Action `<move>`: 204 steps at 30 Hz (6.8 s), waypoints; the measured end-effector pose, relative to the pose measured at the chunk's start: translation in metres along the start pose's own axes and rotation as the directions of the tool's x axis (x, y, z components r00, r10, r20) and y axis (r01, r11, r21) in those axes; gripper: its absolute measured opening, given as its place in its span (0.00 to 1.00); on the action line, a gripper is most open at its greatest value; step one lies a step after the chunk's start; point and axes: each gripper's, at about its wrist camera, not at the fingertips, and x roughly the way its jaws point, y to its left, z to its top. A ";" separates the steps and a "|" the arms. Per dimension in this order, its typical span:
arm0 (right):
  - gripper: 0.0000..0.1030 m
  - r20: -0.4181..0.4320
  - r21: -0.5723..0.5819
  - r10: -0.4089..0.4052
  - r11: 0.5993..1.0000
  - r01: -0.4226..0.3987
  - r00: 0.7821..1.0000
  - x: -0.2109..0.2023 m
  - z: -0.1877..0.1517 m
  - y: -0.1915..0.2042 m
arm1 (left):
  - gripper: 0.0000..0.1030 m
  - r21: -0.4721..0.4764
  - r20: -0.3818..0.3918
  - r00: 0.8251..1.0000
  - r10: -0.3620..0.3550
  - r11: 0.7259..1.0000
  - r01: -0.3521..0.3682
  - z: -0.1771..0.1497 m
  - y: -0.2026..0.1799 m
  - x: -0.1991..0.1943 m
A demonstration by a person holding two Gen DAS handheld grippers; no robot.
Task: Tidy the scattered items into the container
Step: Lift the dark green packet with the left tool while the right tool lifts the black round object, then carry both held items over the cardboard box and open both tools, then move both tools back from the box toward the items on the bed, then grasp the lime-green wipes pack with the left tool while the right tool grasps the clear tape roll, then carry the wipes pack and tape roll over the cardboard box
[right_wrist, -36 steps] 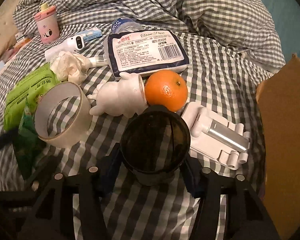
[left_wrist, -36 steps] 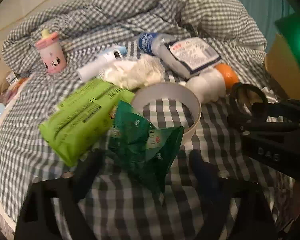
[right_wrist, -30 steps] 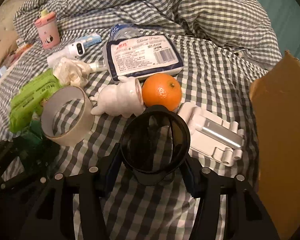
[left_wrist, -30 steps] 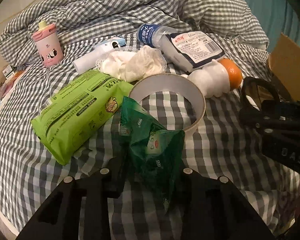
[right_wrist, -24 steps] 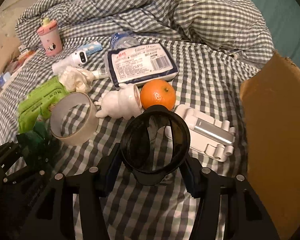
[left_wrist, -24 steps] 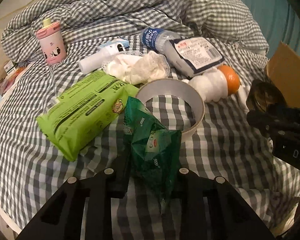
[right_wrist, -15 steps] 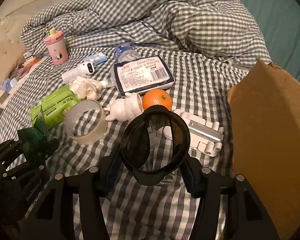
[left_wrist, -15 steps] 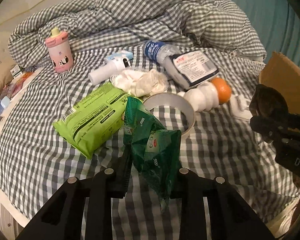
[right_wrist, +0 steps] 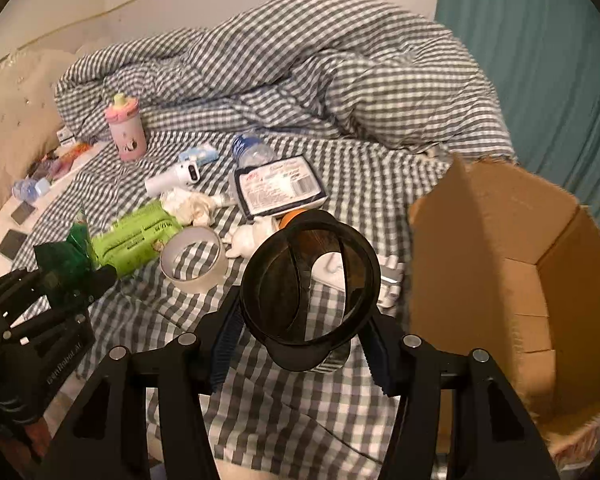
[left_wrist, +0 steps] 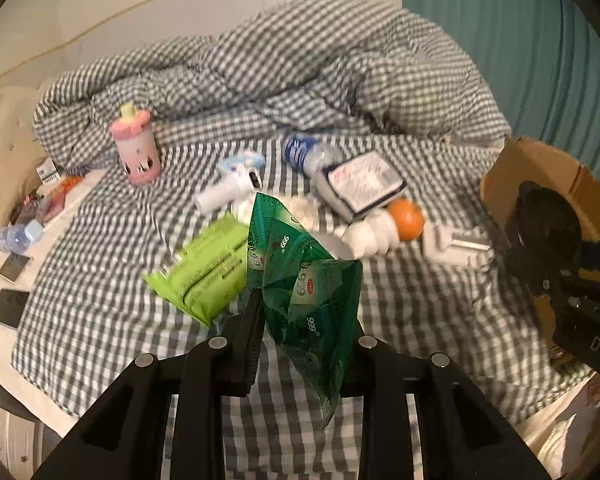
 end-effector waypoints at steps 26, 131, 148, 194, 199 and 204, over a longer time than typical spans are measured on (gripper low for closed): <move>0.53 0.087 0.234 -0.268 0.942 0.242 0.959 -0.124 -0.023 -0.184 | 0.27 0.313 0.075 0.933 -0.351 0.897 0.312 0.054 -0.237 -0.058; 0.21 -0.341 -0.021 0.099 0.993 -0.113 0.935 0.206 0.028 0.085 | 0.94 0.149 -0.148 0.988 0.048 0.988 -0.026 0.006 0.089 0.177; 0.07 -0.274 -0.018 0.112 0.992 -0.122 0.955 0.158 0.037 0.075 | 0.82 0.057 -0.162 0.986 0.047 0.998 -0.038 0.008 0.098 0.123; 0.07 -0.151 0.028 0.138 0.990 -0.135 0.979 0.059 0.033 0.045 | 0.57 0.123 -0.164 0.979 0.118 0.987 -0.099 -0.004 0.073 0.083; 0.07 -0.134 0.023 0.135 0.991 -0.133 0.982 0.046 0.035 0.047 | 0.57 0.110 -0.141 0.981 0.133 0.987 -0.117 0.012 0.072 0.060; 0.07 -0.109 0.028 0.126 0.992 -0.123 0.986 0.031 0.035 0.040 | 0.57 0.104 -0.129 0.984 0.121 0.989 -0.108 0.018 0.068 0.043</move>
